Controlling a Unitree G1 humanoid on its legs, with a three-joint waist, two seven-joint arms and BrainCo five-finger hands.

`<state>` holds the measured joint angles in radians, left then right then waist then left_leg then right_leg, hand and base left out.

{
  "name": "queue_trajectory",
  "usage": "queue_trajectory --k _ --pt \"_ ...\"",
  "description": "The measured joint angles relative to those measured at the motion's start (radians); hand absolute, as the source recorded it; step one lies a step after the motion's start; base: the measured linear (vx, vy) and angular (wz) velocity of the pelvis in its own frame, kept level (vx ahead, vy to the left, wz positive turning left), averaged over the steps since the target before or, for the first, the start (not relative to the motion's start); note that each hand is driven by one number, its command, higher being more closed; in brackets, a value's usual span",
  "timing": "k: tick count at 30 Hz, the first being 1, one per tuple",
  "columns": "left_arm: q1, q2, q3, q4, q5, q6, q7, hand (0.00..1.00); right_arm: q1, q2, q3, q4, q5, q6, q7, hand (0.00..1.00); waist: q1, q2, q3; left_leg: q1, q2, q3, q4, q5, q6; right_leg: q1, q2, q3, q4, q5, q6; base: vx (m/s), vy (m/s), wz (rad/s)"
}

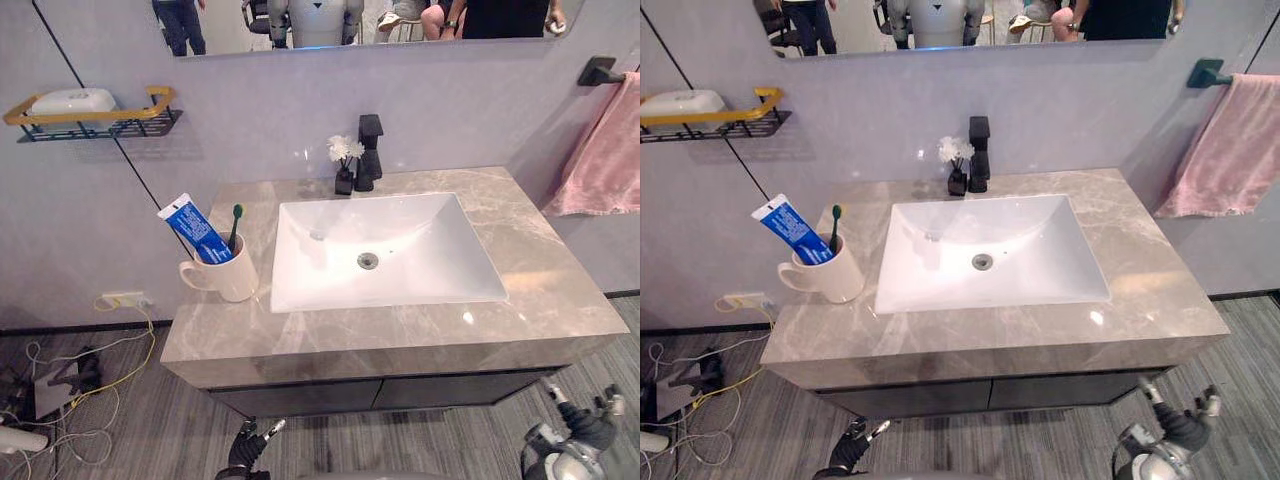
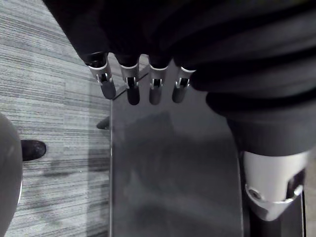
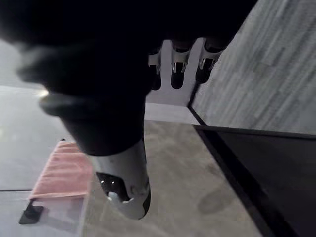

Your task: Organize washtable

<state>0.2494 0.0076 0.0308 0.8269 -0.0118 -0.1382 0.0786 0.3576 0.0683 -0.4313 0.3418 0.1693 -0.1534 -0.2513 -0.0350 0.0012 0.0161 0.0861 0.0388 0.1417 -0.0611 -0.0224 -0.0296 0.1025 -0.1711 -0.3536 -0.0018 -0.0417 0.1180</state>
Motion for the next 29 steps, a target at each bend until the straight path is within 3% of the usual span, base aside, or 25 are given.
queue_trajectory --k 3,7,14,29 --pt "-0.008 0.009 -0.016 0.019 -0.017 -0.001 0.010 0.00 0.000 0.000 0.037 0.189 -0.001 0.012 0.069 0.00 0.004 0.000 0.000 0.007 -0.002 0.003 -0.010 0.001 0.000 0.003 0.000 0.002 -0.004 0.000 0.001 0.03 0.003 -0.02" --pt "-0.018 0.017 -0.030 0.040 -0.016 -0.002 0.014 0.00 -0.003 -0.003 0.046 0.316 -0.002 0.025 0.123 0.00 0.010 -0.003 0.001 0.030 -0.006 -0.001 -0.026 0.003 -0.003 0.027 0.002 0.001 -0.024 0.003 0.005 0.05 0.006 0.01" --pt "-0.054 0.040 -0.044 0.083 -0.015 -0.003 0.019 0.00 -0.053 -0.017 0.088 0.486 -0.016 0.033 0.147 0.00 0.021 -0.021 0.014 0.035 -0.009 -0.038 -0.029 0.006 -0.007 0.049 0.013 -0.032 -0.044 0.004 0.007 0.03 -0.020 0.13" --pt "-0.088 0.072 -0.071 0.108 -0.015 -0.006 0.037 0.00 -0.108 -0.049 0.170 0.538 -0.082 0.024 0.142 0.00 0.021 -0.049 0.068 0.043 -0.017 -0.057 -0.028 0.006 -0.007 0.069 0.011 -0.047 -0.064 0.007 0.010 -0.01 -0.003 0.03"
